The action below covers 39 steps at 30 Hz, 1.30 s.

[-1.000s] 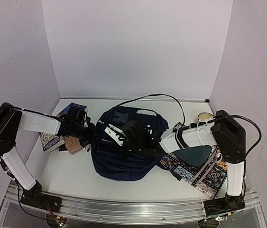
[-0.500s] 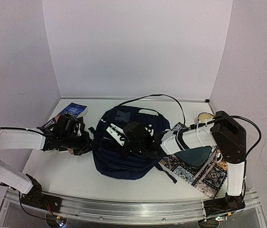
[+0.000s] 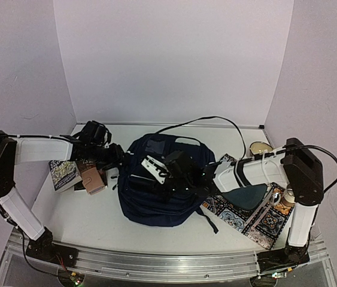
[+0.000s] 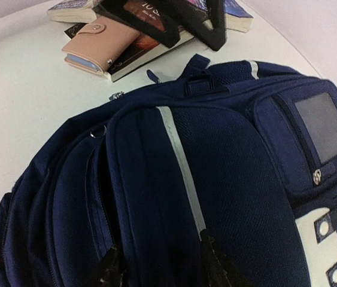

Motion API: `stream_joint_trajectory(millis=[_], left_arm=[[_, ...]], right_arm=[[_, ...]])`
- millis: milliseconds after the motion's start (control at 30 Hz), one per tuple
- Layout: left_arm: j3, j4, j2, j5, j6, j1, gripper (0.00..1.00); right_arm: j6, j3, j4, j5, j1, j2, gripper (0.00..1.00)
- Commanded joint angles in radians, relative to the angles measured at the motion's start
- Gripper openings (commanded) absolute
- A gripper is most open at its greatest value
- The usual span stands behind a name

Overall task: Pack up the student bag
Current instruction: Adjust the student bag at the center of the board.

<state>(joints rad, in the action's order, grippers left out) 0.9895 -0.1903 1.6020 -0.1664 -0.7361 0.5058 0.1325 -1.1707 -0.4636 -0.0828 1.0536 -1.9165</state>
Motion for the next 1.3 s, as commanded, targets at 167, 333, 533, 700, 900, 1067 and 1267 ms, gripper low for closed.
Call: stream_joint_trajectory(millis=[167, 333, 533, 700, 900, 1067, 1267], left_arm=[[0.245, -0.084, 0.241, -0.019, 0.173, -0.010, 0.68], [0.279, -0.086, 0.317, -0.120, 0.173, -0.010, 0.68], [0.237, -0.059, 0.341, -0.194, 0.155, -0.009, 0.53], [0.115, 0.051, 0.287, -0.289, 0.090, -0.009, 0.21], [-0.034, 0.144, 0.126, -0.318, 0.011, -0.009, 0.00], [-0.138, 0.186, -0.014, -0.297, -0.060, -0.009, 0.00], [-0.232, 0.189, -0.110, -0.269, -0.105, -0.007, 0.00]], right_arm=[[-0.316, 0.108, 0.173, -0.077, -0.041, 0.267, 0.76], [-0.544, 0.189, 0.245, -0.143, -0.126, 0.307, 0.83], [-0.690, 0.208, 0.257, -0.160, -0.175, 0.216, 0.85], [-0.695, 0.119, 0.252, -0.114, -0.181, 0.071, 0.82], [-0.597, 0.017, 0.204, -0.041, -0.181, 0.006, 0.73], [-0.489, -0.079, 0.203, -0.065, -0.182, -0.025, 0.71], [-0.363, -0.176, 0.211, -0.077, -0.188, -0.070, 0.71]])
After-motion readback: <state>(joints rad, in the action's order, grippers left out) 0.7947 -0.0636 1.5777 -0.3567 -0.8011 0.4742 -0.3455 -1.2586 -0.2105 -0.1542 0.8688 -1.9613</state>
